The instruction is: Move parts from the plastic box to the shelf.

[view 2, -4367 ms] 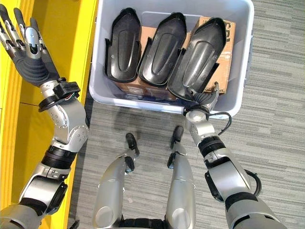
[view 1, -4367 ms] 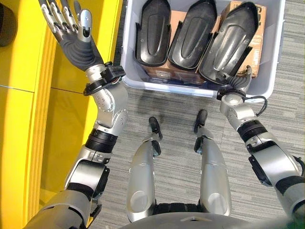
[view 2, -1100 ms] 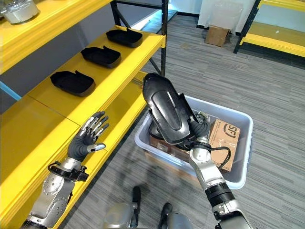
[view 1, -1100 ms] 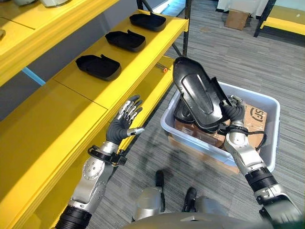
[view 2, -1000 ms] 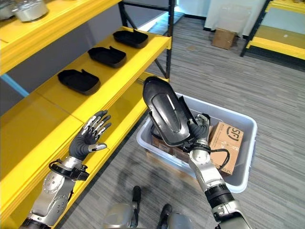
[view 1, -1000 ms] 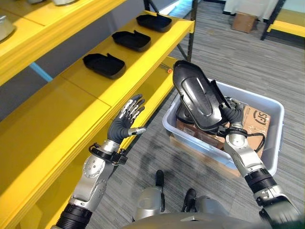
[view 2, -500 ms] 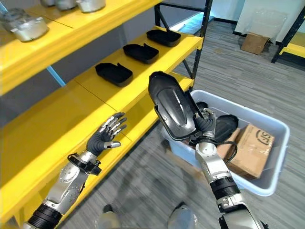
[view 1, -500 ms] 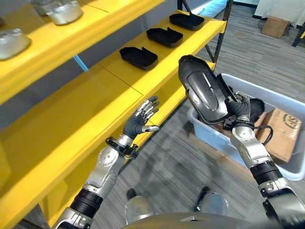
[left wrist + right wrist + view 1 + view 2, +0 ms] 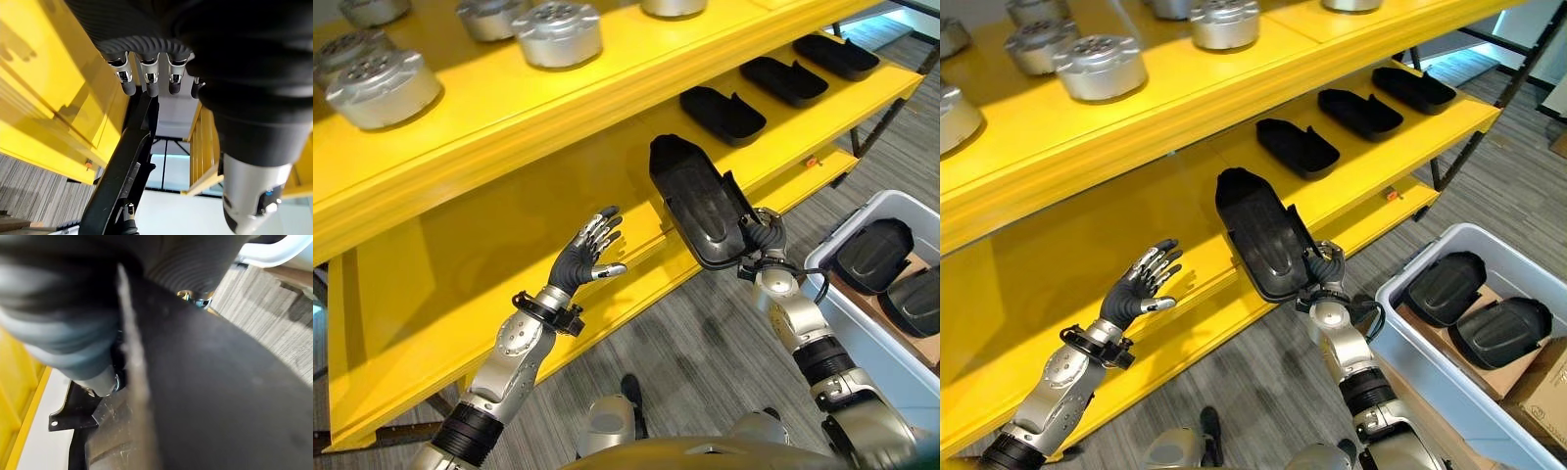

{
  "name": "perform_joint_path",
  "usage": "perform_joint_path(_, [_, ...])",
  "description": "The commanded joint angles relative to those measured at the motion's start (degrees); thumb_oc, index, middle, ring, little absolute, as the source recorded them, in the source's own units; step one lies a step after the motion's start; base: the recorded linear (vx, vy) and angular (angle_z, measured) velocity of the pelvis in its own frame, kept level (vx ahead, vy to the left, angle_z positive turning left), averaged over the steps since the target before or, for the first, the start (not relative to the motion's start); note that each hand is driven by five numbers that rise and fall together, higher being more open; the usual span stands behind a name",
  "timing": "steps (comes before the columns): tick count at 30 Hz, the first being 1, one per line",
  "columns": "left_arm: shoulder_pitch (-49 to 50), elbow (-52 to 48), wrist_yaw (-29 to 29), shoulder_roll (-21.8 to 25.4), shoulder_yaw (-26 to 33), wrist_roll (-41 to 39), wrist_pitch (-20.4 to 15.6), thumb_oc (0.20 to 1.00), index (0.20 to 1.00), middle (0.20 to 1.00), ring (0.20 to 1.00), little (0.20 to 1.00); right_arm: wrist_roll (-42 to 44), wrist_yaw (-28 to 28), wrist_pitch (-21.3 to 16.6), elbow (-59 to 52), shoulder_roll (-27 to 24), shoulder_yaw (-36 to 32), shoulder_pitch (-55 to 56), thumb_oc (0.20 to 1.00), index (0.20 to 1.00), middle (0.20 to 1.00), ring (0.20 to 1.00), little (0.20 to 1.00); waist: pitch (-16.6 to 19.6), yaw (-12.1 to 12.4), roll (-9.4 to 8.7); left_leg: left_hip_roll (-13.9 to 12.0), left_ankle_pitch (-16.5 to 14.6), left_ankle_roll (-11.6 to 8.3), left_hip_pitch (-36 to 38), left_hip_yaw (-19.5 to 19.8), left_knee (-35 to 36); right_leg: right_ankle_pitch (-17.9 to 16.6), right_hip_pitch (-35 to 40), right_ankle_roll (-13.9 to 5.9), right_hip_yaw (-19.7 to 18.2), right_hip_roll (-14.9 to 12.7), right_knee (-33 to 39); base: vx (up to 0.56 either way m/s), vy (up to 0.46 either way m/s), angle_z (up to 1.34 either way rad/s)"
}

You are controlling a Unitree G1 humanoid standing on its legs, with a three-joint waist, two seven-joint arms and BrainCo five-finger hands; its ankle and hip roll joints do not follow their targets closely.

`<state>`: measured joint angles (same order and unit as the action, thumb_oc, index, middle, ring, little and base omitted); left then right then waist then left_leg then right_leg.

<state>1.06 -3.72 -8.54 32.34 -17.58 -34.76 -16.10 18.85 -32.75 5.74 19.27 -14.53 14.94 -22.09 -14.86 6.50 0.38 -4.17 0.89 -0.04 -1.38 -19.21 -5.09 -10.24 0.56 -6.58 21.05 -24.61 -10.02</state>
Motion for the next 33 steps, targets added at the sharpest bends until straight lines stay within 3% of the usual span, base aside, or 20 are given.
perform_joint_path(1, [-0.59,-7.45,-2.21,-1.35,2.03,0.61,-4.15,1.0,1.0,1.0,1.0,1.0,-2.03,-1.5,-5.59,-4.04,-3.53,-1.73,-7.12,0.2,0.2,0.2,0.2,0.2,-1.52,0.69,2.56,-3.31,-2.92,-0.4,2.48,-1.82,-0.52,11.17,2.46,-0.23,3.51,4.36,-1.73,-0.04,0.089,0.26])
perform_joint_path(6, [-0.55,-6.74,-3.78,-1.42,1.42,0.36,-4.93,1.0,1.0,1.0,1.0,1.0,-2.0,-3.17,-6.09,-3.94,-2.43,-1.34,-6.08,0.2,0.2,0.2,0.2,0.2,-1.61,2.39,1.25,-1.21,-4.48,2.07,1.58,-0.67,-0.86,9.98,2.63,-0.39,3.62,3.47,-7.41,0.01,0.094,0.15])
perform_joint_path(8, [-0.32,-6.58,-5.22,-1.94,0.78,1.54,-4.25,1.0,1.0,1.0,1.0,1.0,-1.69,-3.93,-6.35,-3.74,-2.04,-1.32,-5.07,0.2,0.2,0.2,0.2,0.2,-1.49,1.52,0.77,-0.11,-4.95,3.19,2.95,0.44,0.89,10.73,0.54,-0.26,0.67,6.44,-9.45,0.15,-0.016,0.18])
perform_joint_path(9, [-0.46,-6.5,-5.52,-2.04,0.31,1.47,-3.79,1.0,1.0,1.0,1.0,1.0,-1.27,-4.28,-6.44,-3.76,-2.34,-1.29,-4.66,0.2,0.2,0.2,0.2,0.2,-1.55,0.59,0.62,0.3,-4.89,3.31,3.81,1.48,2.0,11.61,-0.88,-0.15,-1.29,9.17,-8.47,0.11,-0.068,0.41])
perform_joint_path(10, [-0.45,-6.49,-5.53,-2.07,0.31,1.46,-3.78,1.0,1.0,1.0,1.0,1.0,-1.25,-4.29,-6.45,-3.77,-2.36,-1.27,-4.64,0.2,0.2,0.2,0.2,0.2,-1.52,0.57,0.69,0.24,-4.85,3.27,3.87,1.51,2.13,11.64,-0.83,-0.1,-1.25,9.26,-8.42,0.09,-0.157,0.57])
perform_joint_path(11, [-1.01,-6.34,-5.61,-2.09,-0.41,1.07,-3.18,1.0,1.0,1.0,1.0,1.0,-0.61,-4.87,-6.41,-4.01,-2.98,-1.14,-4.19,0.2,0.2,0.2,0.2,0.2,-1.59,-0.76,0.37,0.64,-3.95,3.51,4.53,2.73,3.48,10.26,-3.47,0.19,-3.66,11.78,-4.37,0.09,-0.278,0.6])
perform_joint_path(13, [-2.2,-6.26,-4.7,-2.28,-1.14,1.05,-2.6,1.0,1.0,1.0,1.0,1.0,-0.65,-3.81,-6.79,-3.09,-3.32,-1.42,-4.63,0.2,0.2,0.2,0.2,0.2,-1.88,-1.47,-0.35,0.85,-4.59,2.98,5.79,3.46,4.32,4.57,-5.15,-1.46,-5.44,10.57,2.98,0.14,-0.367,0.36])
perform_joint_path(14, [-2.65,-6.04,-4.23,-2.36,-1.99,0.82,-2.44,1.0,1.0,1.0,1.0,1.0,-0.58,-3.42,-6.93,-2.45,-3.25,-1.83,-4.74,0.2,0.2,0.2,0.2,0.2,-1.97,-2.21,-0.77,0.83,-5.21,3.04,6.56,4.98,4.83,1.26,-7.47,-2.59,-9.1,10.14,4.85,0.12,-0.255,0.36])
perform_joint_path(16, [-2.72,-5.88,-4.38,-2.32,-2.48,0.38,-2.33,1.0,1.0,1.0,1.0,1.0,-0.47,-3.1,-7.03,-1.85,-3.42,-2.16,-4.64,0.2,0.2,0.2,0.2,0.2,-1.73,-2.8,-0.82,0.46,-5.38,2.75,7.07,5.86,5.17,2.71,-7.12,-2.96,-11.16,11.43,5.84,0.13,-0.203,0.49])
perform_joint_path(20, [-3.37,-6.57,-3.12,-3.03,-3.26,-2.01,-2.69,1.0,1.0,1.0,1.0,1.0,-0.7,-0.55,-6.42,-1.05,-5.35,-3.43,-5.58,0.2,0.2,0.2,0.2,0.2,-1.48,-2.85,-0.44,-0.48,-3.82,0.6,6.39,6.28,5.77,4.98,-5.26,-2.06,-9.71,13.03,7.16,0.05,-0.199,0.77])
perform_joint_path(24, [-4.75,-6.9,-3.15,-3.97,-3.44,-1.62,-2.7,1.0,1.0,1.0,1.0,1.0,-1.09,-0.88,-5.79,0.74,-7.52,-2.39,-9.71,0.2,0.2,0.2,0.2,0.2,-2.13,-2.3,0.41,-2.85,-0.68,-1.94,4.25,6.38,6.79,7.97,-3.47,0.71,-7.09,14.95,7.63,-0.06,-0.132,0.05])
perform_joint_path(27, [-4.42,-7.14,-3.12,-4.15,-3.42,-2.05,-2.85,1.0,1.0,1.0,1.0,1.0,-1.54,-0.51,-5.71,1.51,-8.48,-2.13,-11.0,0.2,0.2,0.2,0.2,0.2,-1.99,-2.11,0.9,-4.23,0.82,-3.02,4.15,6.14,7.46,8.82,-2.4,1.53,-5.61,15.33,7.74,0.01,-0.026,0.22])
perform_joint_path(33, [-4.5,-6.91,-4.12,-4.28,-4.76,-1.6,-1.59,1.0,1.0,1.0,1.0,1.0,-4.02,-1.26,-4.04,2.44,-9.7,-2.07,-14.36,0.2,0.2,0.2,0.2,0.2,-1.0,-2.63,1.65,-7.09,2.15,-5.14,5.28,1.93,7.64,11.27,-0.39,2.55,-2.02,14.82,6.25,0.04,0.021,0.29])
